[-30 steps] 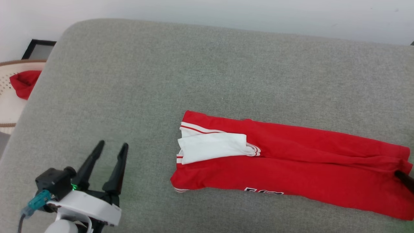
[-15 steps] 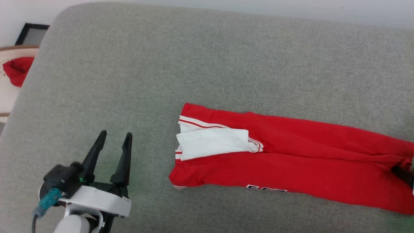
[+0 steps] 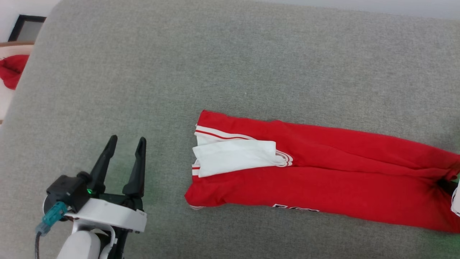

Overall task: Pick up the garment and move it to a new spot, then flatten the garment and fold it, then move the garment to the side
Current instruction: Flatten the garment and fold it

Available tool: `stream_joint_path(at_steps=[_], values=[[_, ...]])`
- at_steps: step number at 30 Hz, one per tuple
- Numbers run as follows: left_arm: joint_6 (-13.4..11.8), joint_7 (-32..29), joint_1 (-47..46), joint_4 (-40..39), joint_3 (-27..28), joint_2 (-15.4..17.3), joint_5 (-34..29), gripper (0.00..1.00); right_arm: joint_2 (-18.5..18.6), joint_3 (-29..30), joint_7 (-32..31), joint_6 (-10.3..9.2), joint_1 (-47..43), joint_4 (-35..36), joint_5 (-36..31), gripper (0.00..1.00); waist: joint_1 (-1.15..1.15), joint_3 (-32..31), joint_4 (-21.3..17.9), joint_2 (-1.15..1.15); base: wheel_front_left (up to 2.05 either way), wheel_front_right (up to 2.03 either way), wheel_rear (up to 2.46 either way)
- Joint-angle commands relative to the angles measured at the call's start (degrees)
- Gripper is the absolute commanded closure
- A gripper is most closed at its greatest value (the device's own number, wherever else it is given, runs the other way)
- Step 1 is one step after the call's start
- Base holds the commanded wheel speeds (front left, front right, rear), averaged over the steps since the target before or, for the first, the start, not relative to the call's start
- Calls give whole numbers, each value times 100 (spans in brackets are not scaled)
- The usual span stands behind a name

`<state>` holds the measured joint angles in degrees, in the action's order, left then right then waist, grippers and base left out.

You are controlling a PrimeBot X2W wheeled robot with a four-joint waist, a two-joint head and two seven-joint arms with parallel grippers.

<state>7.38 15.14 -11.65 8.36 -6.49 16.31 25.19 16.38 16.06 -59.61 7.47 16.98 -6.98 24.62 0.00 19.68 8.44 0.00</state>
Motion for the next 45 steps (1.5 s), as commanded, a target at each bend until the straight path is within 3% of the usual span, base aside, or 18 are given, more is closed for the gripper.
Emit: stream_joint_path(at_steps=[1,14,27,31,39,45], values=[[14,-8,-44,-15,8,-13,-26,0,-258,-207,-44,3,-229,-330,15,100,0,0,-13,0,0,0,0],[14,-8,94,-105,130,93,-57,0,5,353,1034,-10,41,-245,16,100,0,6,-392,0,0,0,0],[14,-8,133,-312,243,383,-77,0,592,1725,1951,-2,-136,-26,-343,100,0,188,-875,0,0,0,0],[14,-7,99,-305,175,454,-67,0,684,1891,2198,-1,-125,-147,-495,100,0,206,-954,0,0,0,0],[13,-8,153,-179,86,385,-94,0,650,1233,2243,-1,-192,-75,-258,100,0,-15,-1013,0,0,0,0],[13,-7,216,-89,81,249,-68,0,547,319,1920,-1,-458,629,18,100,0,-201,-987,0,0,0,0]])
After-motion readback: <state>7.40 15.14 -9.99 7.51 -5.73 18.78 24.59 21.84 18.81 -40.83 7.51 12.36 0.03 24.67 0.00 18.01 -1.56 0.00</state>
